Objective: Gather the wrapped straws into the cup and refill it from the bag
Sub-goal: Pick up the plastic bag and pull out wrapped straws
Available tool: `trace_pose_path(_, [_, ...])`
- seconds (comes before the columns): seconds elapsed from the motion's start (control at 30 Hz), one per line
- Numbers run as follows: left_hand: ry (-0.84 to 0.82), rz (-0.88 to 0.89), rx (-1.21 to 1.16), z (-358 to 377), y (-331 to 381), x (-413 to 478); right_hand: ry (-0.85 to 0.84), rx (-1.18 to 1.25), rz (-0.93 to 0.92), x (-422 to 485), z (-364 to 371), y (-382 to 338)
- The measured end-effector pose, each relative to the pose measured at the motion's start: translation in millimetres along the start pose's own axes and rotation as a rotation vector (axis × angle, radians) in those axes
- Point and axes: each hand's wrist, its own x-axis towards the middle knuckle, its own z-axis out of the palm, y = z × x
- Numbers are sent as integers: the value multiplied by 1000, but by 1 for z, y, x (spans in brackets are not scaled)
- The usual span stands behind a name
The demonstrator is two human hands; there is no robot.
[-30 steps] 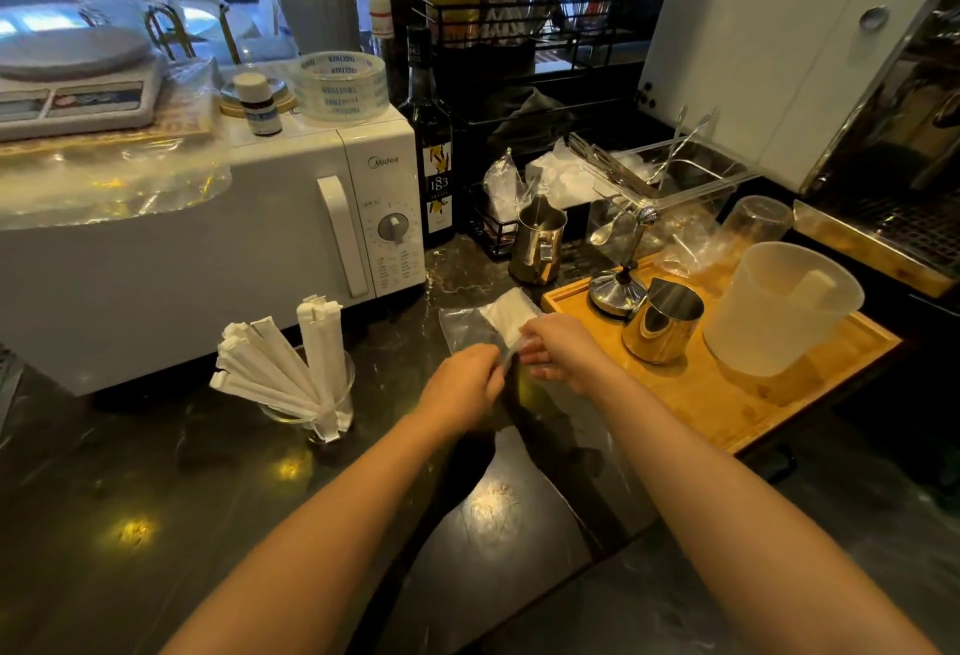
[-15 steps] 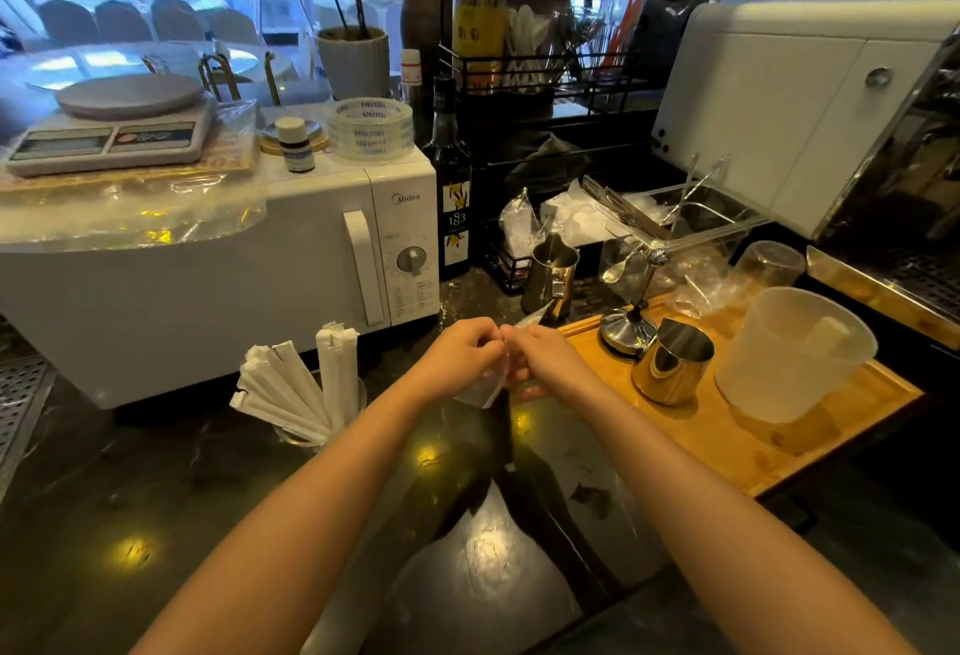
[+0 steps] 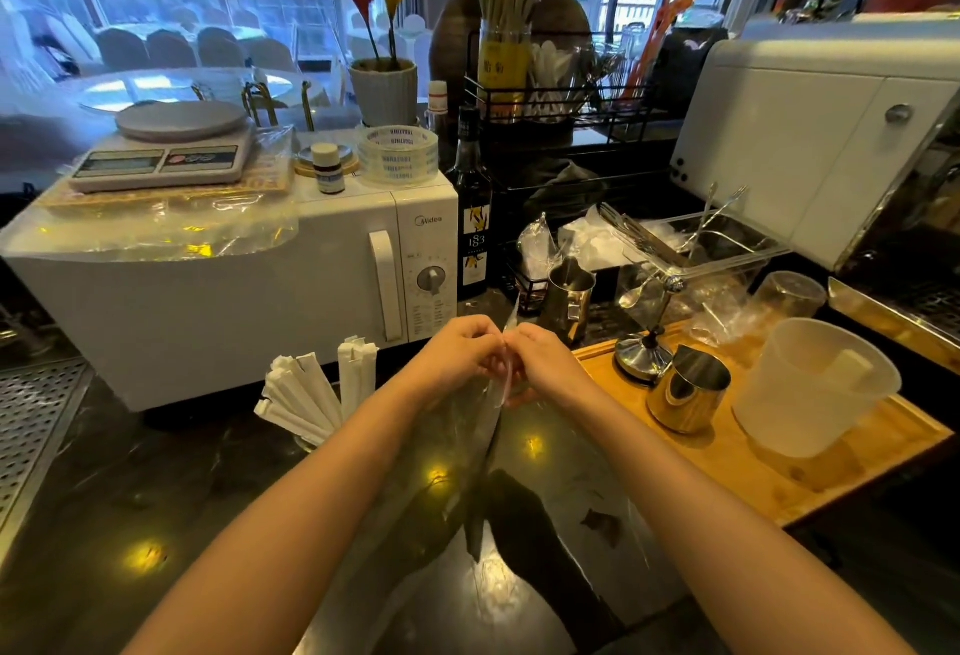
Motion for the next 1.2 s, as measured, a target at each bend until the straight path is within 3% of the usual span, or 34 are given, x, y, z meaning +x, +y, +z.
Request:
trace_pose_path(0.17, [15, -23, -117, -3, -9, -5, -17, -61, -54, -2, 4, 0])
trace_pose_path(0.3, [57, -57, -70, -3, -11, -8, -19, -101, -95, -1, 12, 2])
trace_pose_path(0.47, [-14, -133, -22, 0, -13, -10, -42, -106, -126, -4, 18, 1])
trace_pose_path(0.6, [-43, -212, -205, 1, -18, -11, -61, -29, -92, -6, 19, 1])
trace_pose_path(0.8, [-93, -141, -422, 5, -17, -14, -18, 217, -57, -9, 17, 5])
trace_pose_path(0.97, [-64, -132, -436, 11, -21, -13, -28, 331, -32, -11, 19, 12])
trace_pose_path(1.1, [-28, -101, -472, 17, -19, -18, 67, 415, -3, -10, 19, 20])
trace_pose_path(1.2, [12, -97, -385, 18, -20, -19, 77, 398, 4, -10, 20, 24])
